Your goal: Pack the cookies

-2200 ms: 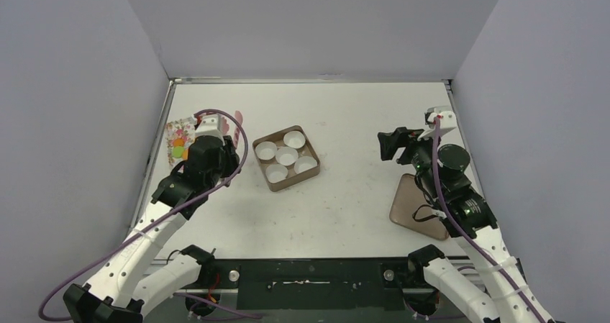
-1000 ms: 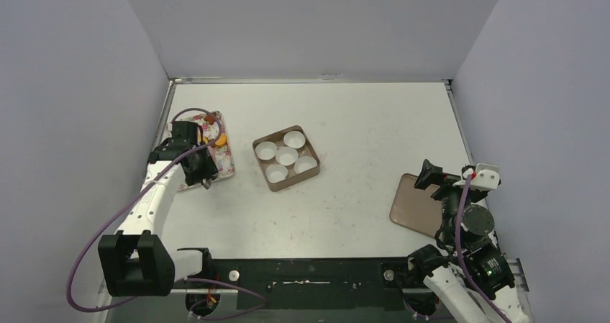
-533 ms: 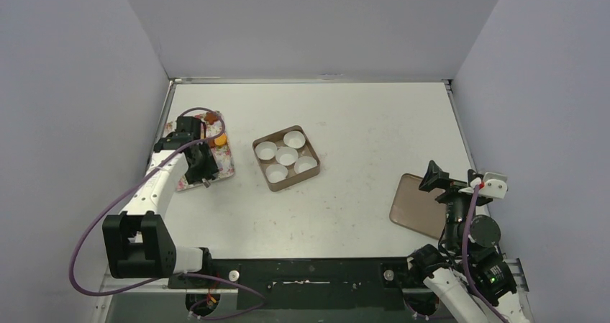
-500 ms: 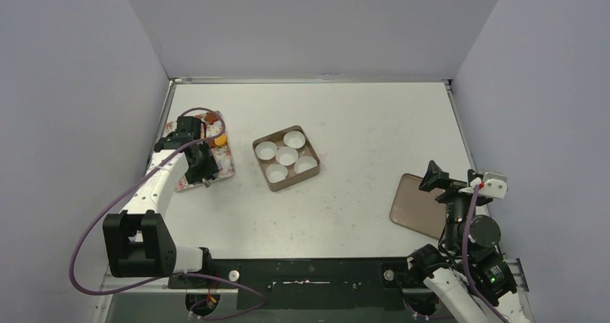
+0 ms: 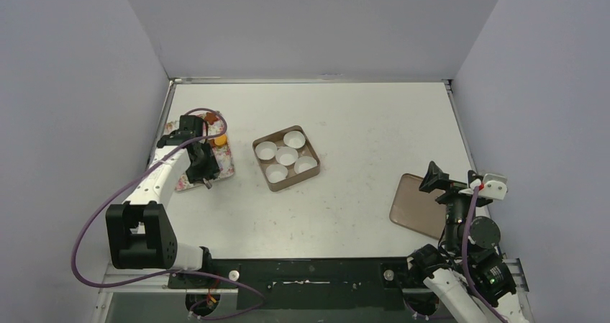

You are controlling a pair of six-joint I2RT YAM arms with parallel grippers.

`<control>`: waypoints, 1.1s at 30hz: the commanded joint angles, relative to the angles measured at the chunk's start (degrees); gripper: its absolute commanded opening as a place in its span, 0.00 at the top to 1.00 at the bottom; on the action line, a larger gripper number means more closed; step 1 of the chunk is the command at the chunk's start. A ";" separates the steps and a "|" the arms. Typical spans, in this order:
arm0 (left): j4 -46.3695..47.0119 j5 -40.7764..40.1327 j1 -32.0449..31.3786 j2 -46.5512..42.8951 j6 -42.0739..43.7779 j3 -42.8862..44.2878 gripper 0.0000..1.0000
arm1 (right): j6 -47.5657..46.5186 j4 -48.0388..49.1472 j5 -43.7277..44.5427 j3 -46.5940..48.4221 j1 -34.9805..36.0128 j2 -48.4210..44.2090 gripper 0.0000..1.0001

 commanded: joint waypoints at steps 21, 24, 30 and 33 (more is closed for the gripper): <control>0.78 0.03 0.29 0.01 1.53 3.14 0.59 | -0.47 2.09 0.55 -0.08 0.52 -1.11 0.00; 0.83 0.04 0.32 0.23 1.68 3.08 0.58 | -0.40 2.07 0.56 -0.09 0.50 -1.12 0.00; 1.16 0.13 0.31 0.84 1.89 2.90 0.59 | -0.47 2.08 0.59 -0.10 0.43 -1.20 0.00; 1.14 0.21 0.29 1.00 1.97 2.95 0.62 | -0.45 2.24 0.46 -0.17 0.47 -1.11 0.00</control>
